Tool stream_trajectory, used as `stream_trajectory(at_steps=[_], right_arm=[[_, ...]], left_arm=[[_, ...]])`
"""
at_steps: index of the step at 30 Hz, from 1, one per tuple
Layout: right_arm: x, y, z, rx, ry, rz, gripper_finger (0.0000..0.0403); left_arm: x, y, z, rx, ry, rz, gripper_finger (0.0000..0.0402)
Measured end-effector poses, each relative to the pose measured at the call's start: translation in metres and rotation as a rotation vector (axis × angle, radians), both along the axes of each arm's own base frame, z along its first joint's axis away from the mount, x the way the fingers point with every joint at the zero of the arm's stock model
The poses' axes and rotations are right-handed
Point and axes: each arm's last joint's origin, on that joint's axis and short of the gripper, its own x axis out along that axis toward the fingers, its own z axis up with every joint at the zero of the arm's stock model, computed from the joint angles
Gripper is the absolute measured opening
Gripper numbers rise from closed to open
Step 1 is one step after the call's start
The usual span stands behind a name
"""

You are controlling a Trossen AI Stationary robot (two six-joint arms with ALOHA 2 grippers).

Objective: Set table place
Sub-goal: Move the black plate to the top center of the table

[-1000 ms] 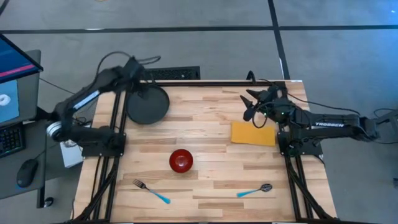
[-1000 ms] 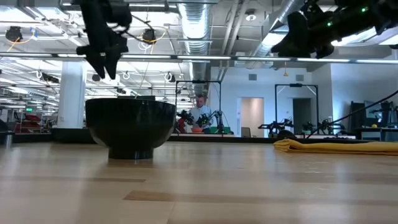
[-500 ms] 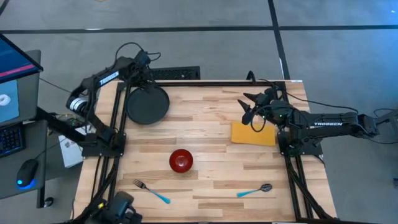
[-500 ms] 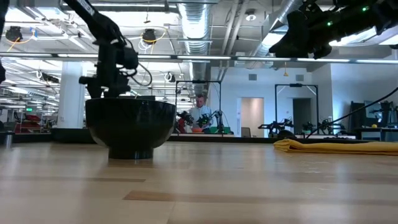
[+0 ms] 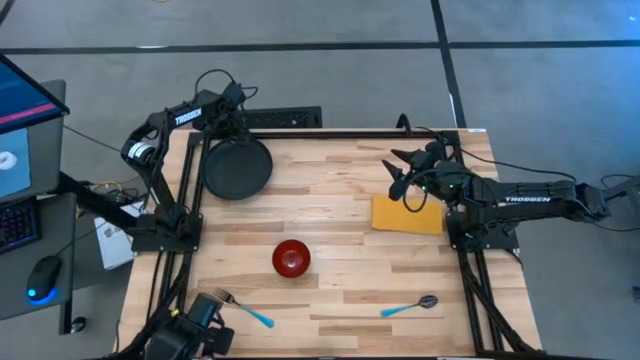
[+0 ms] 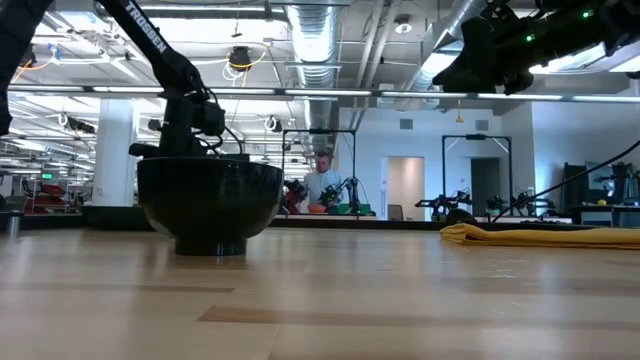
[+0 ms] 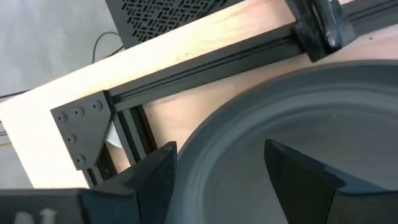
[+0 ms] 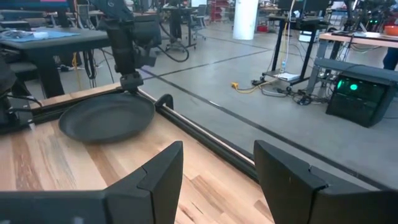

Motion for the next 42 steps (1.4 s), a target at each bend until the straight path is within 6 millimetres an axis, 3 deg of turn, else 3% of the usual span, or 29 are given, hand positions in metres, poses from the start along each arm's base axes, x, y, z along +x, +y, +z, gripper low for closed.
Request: stream_trajectory(at_steps=[17,28,42], right_arm=[[0.000,0.000,0.000,0.000,0.001,0.001,0.0221],[0.000,0.000,-0.001,0.002,0.007,0.002,0.0221],[0.000,0.000,-0.001,0.001,0.008,0.002,0.0221]], left_arm=[[-0.001,0.007,0.000,0.049,-0.040,0.012,0.0233],[-0.001,0.019,-0.042,-0.041,0.075,-0.023,0.0221],[-0.002,0.022,-0.045,-0.056,0.054,-0.049,0.0215]])
